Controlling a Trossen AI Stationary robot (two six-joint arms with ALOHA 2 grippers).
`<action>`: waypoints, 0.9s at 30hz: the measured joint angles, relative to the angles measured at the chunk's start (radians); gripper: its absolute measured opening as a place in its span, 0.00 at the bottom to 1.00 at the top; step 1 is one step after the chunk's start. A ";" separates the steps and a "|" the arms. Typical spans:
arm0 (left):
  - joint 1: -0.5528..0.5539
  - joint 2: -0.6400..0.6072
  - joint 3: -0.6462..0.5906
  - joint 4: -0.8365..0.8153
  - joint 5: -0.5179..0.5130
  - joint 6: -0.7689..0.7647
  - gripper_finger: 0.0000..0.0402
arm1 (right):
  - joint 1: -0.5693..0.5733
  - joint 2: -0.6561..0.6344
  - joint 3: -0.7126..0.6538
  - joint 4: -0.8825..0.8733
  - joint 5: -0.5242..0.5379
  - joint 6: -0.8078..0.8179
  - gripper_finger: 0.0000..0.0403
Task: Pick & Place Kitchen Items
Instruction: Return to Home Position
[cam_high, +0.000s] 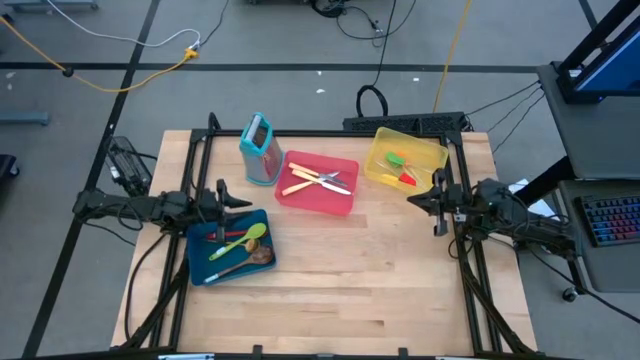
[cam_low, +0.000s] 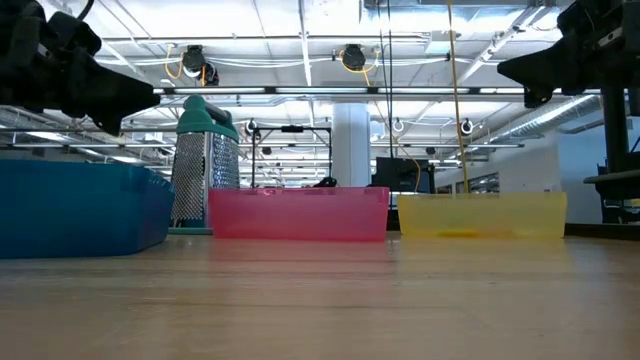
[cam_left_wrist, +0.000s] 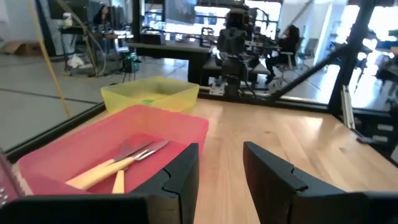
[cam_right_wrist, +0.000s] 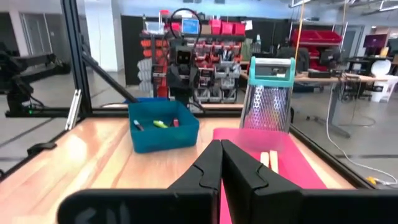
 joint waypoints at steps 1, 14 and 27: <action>0.000 0.000 0.000 0.004 -0.007 -0.010 0.32 | 0.000 0.000 -0.014 0.022 0.000 0.005 0.00; -0.001 0.000 0.000 0.010 -0.011 -0.020 0.32 | 0.000 0.003 -0.160 0.226 0.002 0.021 0.00; -0.001 0.001 0.000 0.012 -0.007 -0.020 0.32 | 0.000 0.003 -0.163 0.129 0.030 0.032 0.00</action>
